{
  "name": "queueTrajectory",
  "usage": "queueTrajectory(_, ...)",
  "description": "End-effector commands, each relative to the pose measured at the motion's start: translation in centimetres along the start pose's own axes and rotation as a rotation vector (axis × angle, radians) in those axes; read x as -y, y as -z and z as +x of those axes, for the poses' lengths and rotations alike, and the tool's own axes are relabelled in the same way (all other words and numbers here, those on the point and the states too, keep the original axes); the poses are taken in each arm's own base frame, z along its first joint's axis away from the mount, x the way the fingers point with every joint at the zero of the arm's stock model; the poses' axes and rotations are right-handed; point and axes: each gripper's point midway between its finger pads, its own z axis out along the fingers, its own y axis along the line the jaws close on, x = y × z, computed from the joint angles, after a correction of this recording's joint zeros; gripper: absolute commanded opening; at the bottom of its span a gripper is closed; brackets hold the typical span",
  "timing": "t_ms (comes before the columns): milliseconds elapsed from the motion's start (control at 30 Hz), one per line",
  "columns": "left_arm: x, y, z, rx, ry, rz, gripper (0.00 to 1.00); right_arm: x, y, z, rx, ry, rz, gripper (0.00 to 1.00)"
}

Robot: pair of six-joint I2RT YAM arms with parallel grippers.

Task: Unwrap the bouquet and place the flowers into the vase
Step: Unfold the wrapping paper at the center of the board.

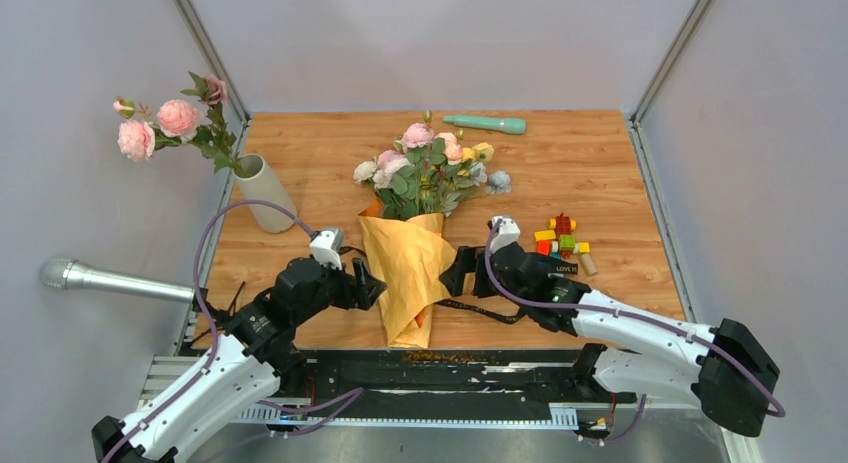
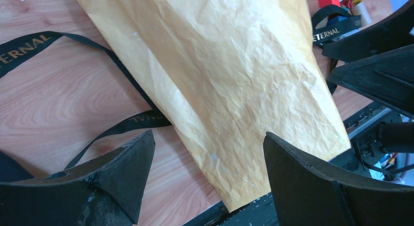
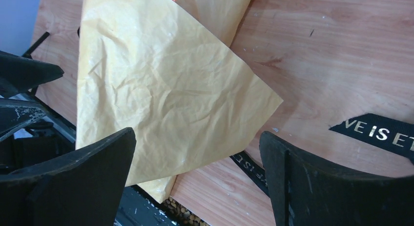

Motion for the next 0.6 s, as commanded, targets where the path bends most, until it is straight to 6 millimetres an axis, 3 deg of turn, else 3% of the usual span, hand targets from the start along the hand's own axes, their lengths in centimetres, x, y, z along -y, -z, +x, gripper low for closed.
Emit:
queueTrajectory(0,1.6,-0.3,-1.1,0.029,0.015,0.070,0.88,-1.9,0.2,-1.8,0.109,-0.192,-0.142,1.00)
queueTrajectory(267,1.7,-0.2,-1.3,0.032,0.007,0.072,0.88,0.1,-0.2,0.2,0.142,-0.402,-0.144,1.00)
queueTrajectory(567,1.9,-0.1,-1.5,0.029,-0.013,0.082,0.88,0.6,-1.0,2.1,0.090,-0.433,-0.133,0.96)
